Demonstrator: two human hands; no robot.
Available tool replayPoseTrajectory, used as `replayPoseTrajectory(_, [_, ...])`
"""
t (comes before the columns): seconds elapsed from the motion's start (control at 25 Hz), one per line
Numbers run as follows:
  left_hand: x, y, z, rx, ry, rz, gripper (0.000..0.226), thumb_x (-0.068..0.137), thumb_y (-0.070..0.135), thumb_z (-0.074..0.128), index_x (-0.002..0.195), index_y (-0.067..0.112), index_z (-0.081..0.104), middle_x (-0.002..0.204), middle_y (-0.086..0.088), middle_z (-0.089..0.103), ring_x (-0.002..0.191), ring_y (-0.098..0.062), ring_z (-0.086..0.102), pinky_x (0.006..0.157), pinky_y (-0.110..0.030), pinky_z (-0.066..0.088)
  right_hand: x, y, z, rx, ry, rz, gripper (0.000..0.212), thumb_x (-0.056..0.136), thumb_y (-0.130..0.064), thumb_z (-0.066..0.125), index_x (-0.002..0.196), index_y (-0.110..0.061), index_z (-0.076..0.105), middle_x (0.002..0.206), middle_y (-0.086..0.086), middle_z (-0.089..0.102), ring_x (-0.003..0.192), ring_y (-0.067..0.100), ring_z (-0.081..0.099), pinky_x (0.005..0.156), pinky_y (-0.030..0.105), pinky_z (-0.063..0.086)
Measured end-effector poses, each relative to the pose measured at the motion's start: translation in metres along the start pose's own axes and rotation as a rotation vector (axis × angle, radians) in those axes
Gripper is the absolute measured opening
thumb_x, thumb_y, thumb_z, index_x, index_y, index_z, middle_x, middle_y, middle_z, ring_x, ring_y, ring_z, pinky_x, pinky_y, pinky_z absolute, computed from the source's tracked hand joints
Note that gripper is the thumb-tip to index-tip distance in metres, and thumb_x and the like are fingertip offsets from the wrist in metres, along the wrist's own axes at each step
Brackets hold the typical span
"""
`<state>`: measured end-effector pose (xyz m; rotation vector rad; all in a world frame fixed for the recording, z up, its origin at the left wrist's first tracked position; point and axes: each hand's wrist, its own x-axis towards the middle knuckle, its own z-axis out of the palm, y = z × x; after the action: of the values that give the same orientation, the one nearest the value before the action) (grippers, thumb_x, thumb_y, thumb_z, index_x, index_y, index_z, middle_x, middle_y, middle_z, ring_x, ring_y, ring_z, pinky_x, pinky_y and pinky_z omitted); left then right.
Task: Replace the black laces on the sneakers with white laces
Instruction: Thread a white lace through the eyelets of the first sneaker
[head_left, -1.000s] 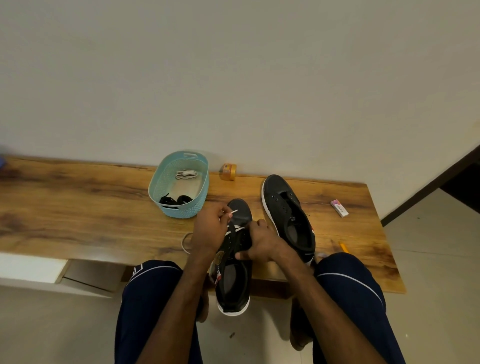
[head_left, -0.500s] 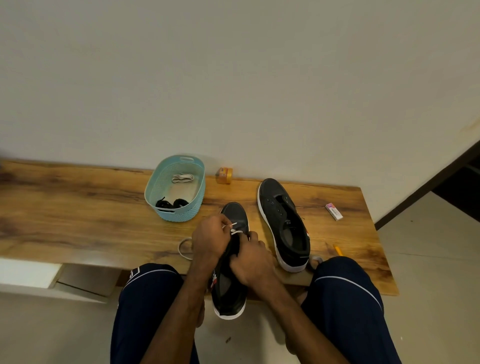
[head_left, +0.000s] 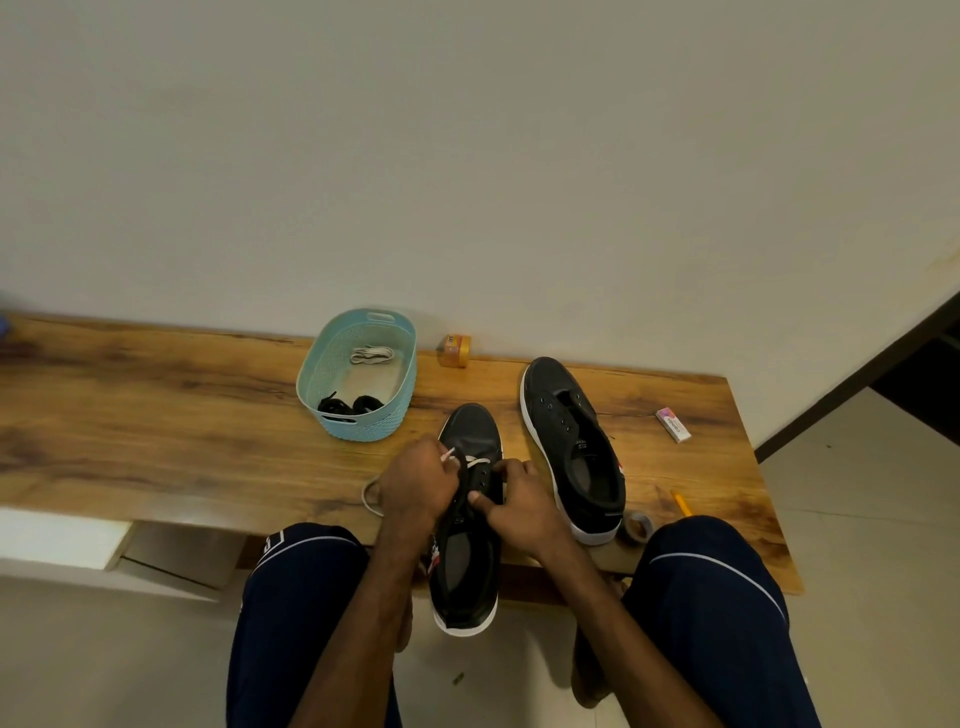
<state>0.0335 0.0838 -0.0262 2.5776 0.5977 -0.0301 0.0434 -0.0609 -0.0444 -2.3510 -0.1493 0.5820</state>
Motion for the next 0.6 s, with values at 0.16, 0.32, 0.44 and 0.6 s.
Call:
replayPoseTrajectory(0.16, [-0.0004,-0.0011,0.0041,0.097,-0.101,-0.005,0.023,0.094,0.032,0.063,0.110,0.018,0.068,0.110,-0.005,0.064,0.101,-0.023,0.063,0.082,-0.038,0.051,0.0009,-0.0010,-0.0011,-0.045,0.021,0.000,0.056,0.089,-0.043,0.068,0.135,-0.020,0.045,0.134,0.003,0.045,0.120,0.022,0.052,0.100,0.037,0.047])
replayPoseTrajectory(0.32, [0.0004,-0.0056,0.0009,0.203,-0.110,-0.008,0.025,0.095,0.027,0.058,0.116,0.014,0.064,0.118,-0.008,0.055,0.109,-0.026,0.057,0.083,-0.039,0.048,-0.0004,-0.0023,-0.0008,-0.089,-0.010,0.015,0.056,0.090,-0.038,0.066,0.137,-0.021,0.041,0.137,0.004,0.045,0.119,0.024,0.054,0.100,0.041,0.049])
replayPoseTrajectory(0.44, [0.0000,-0.0097,0.0007,0.212,-0.083,-0.010,0.026,0.096,0.022,0.054,0.121,0.015,0.058,0.121,-0.008,0.055,0.110,-0.026,0.056,0.083,-0.039,0.048,-0.0013,-0.0045,-0.0009,-0.092,-0.027,0.033,0.056,0.091,-0.037,0.064,0.138,-0.021,0.039,0.137,0.005,0.046,0.119,0.025,0.055,0.099,0.045,0.049])
replayPoseTrajectory(0.6, [0.0013,-0.0045,0.0018,0.113,-0.066,-0.019,0.026,0.099,0.029,0.053,0.122,0.018,0.057,0.121,-0.008,0.056,0.110,-0.026,0.057,0.083,-0.040,0.047,-0.0025,-0.0067,-0.0008,-0.103,-0.029,0.034,0.055,0.092,-0.037,0.063,0.138,-0.019,0.038,0.137,0.006,0.046,0.120,0.027,0.054,0.101,0.047,0.048])
